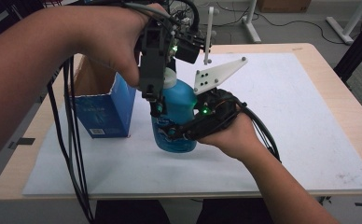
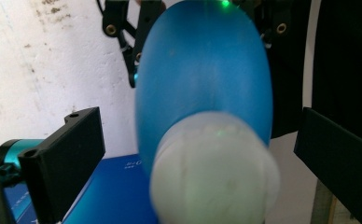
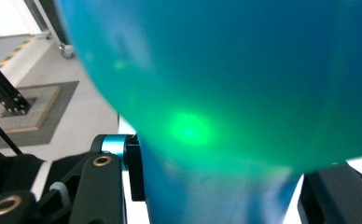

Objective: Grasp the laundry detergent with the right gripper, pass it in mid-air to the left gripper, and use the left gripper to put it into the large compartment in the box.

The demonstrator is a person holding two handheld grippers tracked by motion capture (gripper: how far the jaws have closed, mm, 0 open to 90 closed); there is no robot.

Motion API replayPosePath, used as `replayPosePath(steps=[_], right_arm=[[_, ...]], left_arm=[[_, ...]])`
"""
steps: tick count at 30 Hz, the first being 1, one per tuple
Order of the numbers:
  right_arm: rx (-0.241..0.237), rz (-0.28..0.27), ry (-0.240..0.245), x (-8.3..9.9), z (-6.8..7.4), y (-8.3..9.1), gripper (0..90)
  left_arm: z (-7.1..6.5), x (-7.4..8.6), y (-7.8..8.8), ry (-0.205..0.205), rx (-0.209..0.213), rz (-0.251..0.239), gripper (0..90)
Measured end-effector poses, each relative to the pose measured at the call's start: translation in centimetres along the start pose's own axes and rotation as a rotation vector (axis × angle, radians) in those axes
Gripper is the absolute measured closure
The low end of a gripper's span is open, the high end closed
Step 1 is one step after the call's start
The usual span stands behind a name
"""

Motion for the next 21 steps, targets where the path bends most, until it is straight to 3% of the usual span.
replayPosePath(steps=[13,21], right_arm=[[-0.013,0.006,-0.001,-0.3,0.1,0.3,46.4],[-0.014,0.003,-0.002,-0.4,0.1,0.3,46.4]], left_arm=[[0.2,-0.6,-0.3,0.022,-0.009,0.002,5.6],[0.2,-1.1,-0.6,0.013,-0.009,0.013,9.5]])
Point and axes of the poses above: each handheld gripper's, and its own axes: y roughly backward along the jaws, x roughly out of its underside, z roughly to its left, the point moved 8 cm from there along -y, roughly forward along the jaws, and after that the axes turned 3 degrees about z, right-handed, at the moved point
